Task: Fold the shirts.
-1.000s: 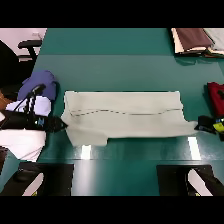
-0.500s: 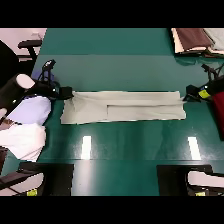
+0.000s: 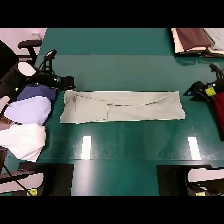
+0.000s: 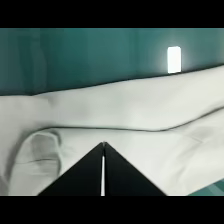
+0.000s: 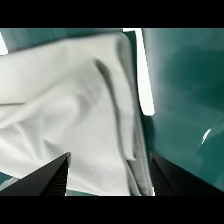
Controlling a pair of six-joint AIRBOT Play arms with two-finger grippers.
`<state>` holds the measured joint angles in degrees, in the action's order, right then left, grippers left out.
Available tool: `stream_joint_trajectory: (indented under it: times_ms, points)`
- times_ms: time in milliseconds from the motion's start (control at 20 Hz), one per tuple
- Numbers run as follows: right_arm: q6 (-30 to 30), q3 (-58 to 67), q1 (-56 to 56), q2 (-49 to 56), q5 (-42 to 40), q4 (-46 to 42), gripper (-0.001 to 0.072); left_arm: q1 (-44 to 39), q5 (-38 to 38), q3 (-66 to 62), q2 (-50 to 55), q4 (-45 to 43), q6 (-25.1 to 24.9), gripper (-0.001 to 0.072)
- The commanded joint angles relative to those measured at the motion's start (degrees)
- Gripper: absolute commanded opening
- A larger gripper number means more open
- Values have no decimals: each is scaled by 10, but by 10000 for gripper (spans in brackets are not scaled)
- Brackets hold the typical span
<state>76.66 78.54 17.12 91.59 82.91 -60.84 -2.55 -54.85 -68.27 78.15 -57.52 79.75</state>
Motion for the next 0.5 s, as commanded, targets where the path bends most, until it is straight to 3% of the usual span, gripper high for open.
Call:
stream_joint_trajectory:
  times_ms: [0, 250, 300, 350, 450]
  points:
    - [-19, -58, 54, 11, 0, 15, 581, -10, -21, -9, 2, 40, -7, 22]
    - [-84, -110, 29, 64, -28, 127, 573, -99, 30, -9, 17, 40, 12, 22]
    - [-93, -109, 13, 71, -36, 143, 533, -116, 39, -9, 25, 40, 21, 22]
    - [-101, -109, -1, 73, -40, 149, 412, -134, 50, -9, 36, 40, 31, 22]
    - [-109, -97, -22, 72, -46, 142, 68, -169, 69, -10, 61, 41, 43, 21]
